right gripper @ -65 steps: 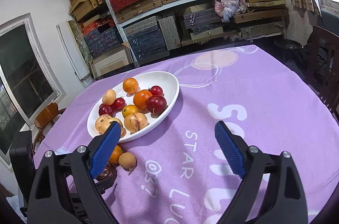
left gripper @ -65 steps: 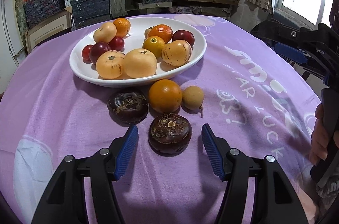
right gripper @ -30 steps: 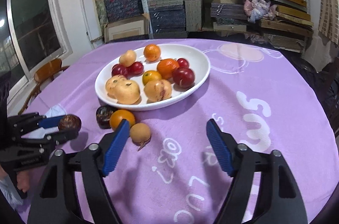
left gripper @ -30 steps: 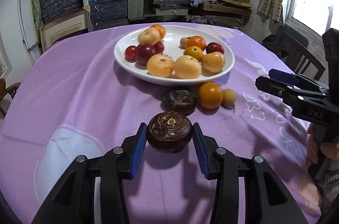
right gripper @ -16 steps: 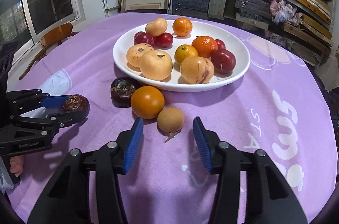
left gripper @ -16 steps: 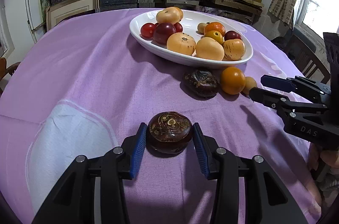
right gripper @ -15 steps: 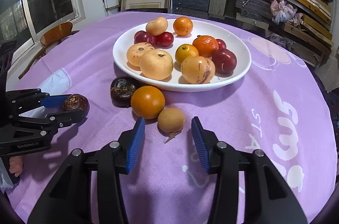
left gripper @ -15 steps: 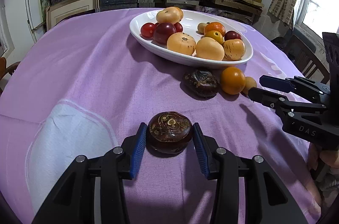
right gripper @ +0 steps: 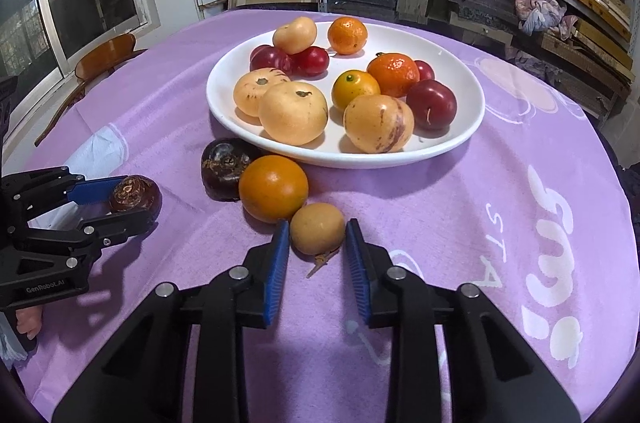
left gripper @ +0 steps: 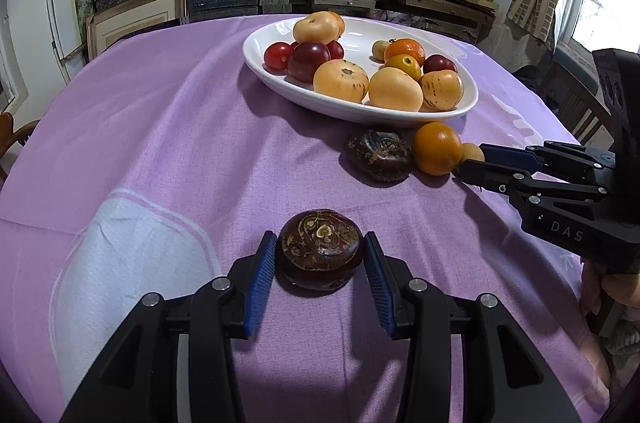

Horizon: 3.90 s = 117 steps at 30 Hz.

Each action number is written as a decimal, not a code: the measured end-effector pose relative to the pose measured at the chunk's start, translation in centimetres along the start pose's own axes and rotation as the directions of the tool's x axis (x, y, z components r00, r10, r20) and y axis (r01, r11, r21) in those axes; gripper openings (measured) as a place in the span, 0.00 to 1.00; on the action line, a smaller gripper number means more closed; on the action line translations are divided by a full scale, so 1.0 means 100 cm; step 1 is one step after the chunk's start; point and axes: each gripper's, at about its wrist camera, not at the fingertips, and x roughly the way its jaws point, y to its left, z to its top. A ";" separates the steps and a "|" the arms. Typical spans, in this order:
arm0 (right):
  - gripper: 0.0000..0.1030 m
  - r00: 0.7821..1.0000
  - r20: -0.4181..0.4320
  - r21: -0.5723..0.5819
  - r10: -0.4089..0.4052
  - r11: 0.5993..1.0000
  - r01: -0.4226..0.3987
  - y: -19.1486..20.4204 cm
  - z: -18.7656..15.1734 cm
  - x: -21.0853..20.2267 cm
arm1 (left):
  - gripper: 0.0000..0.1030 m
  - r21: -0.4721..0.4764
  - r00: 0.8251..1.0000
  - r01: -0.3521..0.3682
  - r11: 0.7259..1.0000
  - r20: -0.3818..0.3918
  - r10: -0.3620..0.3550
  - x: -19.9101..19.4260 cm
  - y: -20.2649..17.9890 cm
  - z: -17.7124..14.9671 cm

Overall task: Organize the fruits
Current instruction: 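Grasp a dark brown fruit with the left gripper while the right grasps a small tan fruit, then lower the dark brown and tan fruits into the dish, opening both grippers, then withdraw both grippers toward the last dark brown fruit and orange tomato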

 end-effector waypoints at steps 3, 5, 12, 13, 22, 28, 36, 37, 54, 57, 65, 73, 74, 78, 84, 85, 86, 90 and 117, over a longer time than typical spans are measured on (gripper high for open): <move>0.28 1.000 0.000 0.000 0.000 1.000 0.000 0.001 -0.001 -0.001 | 0.46 0.014 1.000 -0.006 1.000 -0.004 0.006 0.000 -0.003 0.000; 0.28 1.000 0.002 -0.004 0.004 1.000 -0.004 0.002 -0.003 -0.004 | 0.46 0.019 1.000 -0.007 1.000 -0.005 0.007 0.001 -0.004 0.001; 0.28 0.999 0.024 0.010 0.024 1.000 -0.024 0.005 -0.011 -0.015 | 0.43 -0.005 1.000 0.020 1.000 0.003 -0.020 -0.001 -0.001 0.002; 0.28 0.999 0.024 0.009 0.025 1.000 -0.025 0.006 -0.012 -0.015 | 0.43 -0.006 1.000 0.024 1.000 0.004 -0.024 -0.001 0.000 0.001; 0.28 0.999 0.034 0.032 0.026 0.999 -0.027 0.006 -0.014 -0.018 | 0.43 0.034 0.997 0.023 0.999 0.071 -0.026 -0.013 -0.013 0.003; 0.27 0.990 0.142 0.079 0.011 0.997 -0.023 -0.010 0.004 -0.046 | 0.43 0.024 0.994 0.020 1.000 0.109 -0.022 -0.015 -0.018 0.051; 0.27 0.969 0.243 0.212 -0.034 0.977 -0.019 -0.067 0.100 -0.071 | 0.43 0.047 0.991 0.038 0.998 0.126 -0.044 0.009 -0.048 0.130; 0.27 0.970 0.239 0.228 -0.032 0.973 -0.024 -0.074 0.111 -0.066 | 0.43 0.052 0.992 0.039 0.998 0.118 -0.045 0.016 -0.052 0.135; 0.27 1.000 -0.005 0.292 -0.022 0.956 0.022 -0.098 0.175 0.090 | 0.43 0.053 0.999 0.009 0.999 0.049 -0.012 0.082 -0.043 0.162; 0.27 0.999 -0.026 0.277 -0.030 0.960 0.036 -0.095 0.175 0.101 | 0.43 0.022 0.999 0.010 1.000 0.040 -0.011 0.086 -0.035 0.164; 0.28 0.998 -0.048 0.276 -0.027 0.960 0.039 -0.095 0.172 0.114 | 0.43 0.016 1.000 0.012 1.000 0.026 -0.013 0.092 -0.030 0.171; 0.36 1.000 0.022 0.296 -0.009 0.955 0.002 -0.100 0.165 0.078 | 0.76 -0.006 0.998 0.023 1.000 0.054 -0.023 0.084 -0.025 0.169; 0.39 0.999 0.034 0.295 -0.008 0.956 -0.003 -0.101 0.162 0.070 | 0.76 -0.010 0.997 0.025 1.000 0.070 -0.024 0.078 -0.025 0.167; 0.46 0.996 0.094 0.280 -0.009 0.960 -0.017 -0.099 0.146 0.026 | 0.77 -0.020 0.993 0.026 0.999 0.119 -0.023 0.048 -0.022 0.166; 0.76 0.971 0.239 0.311 0.008 0.947 -0.084 -0.097 0.088 -0.054 | 0.96 -0.075 0.976 -0.022 0.997 0.215 0.038 -0.016 -0.008 0.136; 0.82 0.964 0.266 0.323 0.003 0.942 -0.092 -0.095 0.073 -0.064 | 0.97 -0.082 0.973 -0.029 0.996 0.225 0.046 -0.023 -0.007 0.127; 0.92 0.957 0.289 0.333 -0.006 0.938 -0.095 -0.093 0.059 -0.073 | 0.97 -0.086 0.973 -0.032 0.996 0.227 0.051 -0.028 -0.007 0.120; 0.96 0.931 0.363 0.387 -0.032 0.914 -0.119 -0.089 0.004 -0.088 | 0.97 -0.091 0.982 -0.066 0.994 0.171 0.080 -0.023 -0.006 0.085; 0.96 0.954 0.292 0.419 -0.062 0.905 -0.069 -0.097 -0.014 -0.072 | 0.97 0.066 0.989 -0.147 0.987 0.000 0.147 0.058 -0.037 0.067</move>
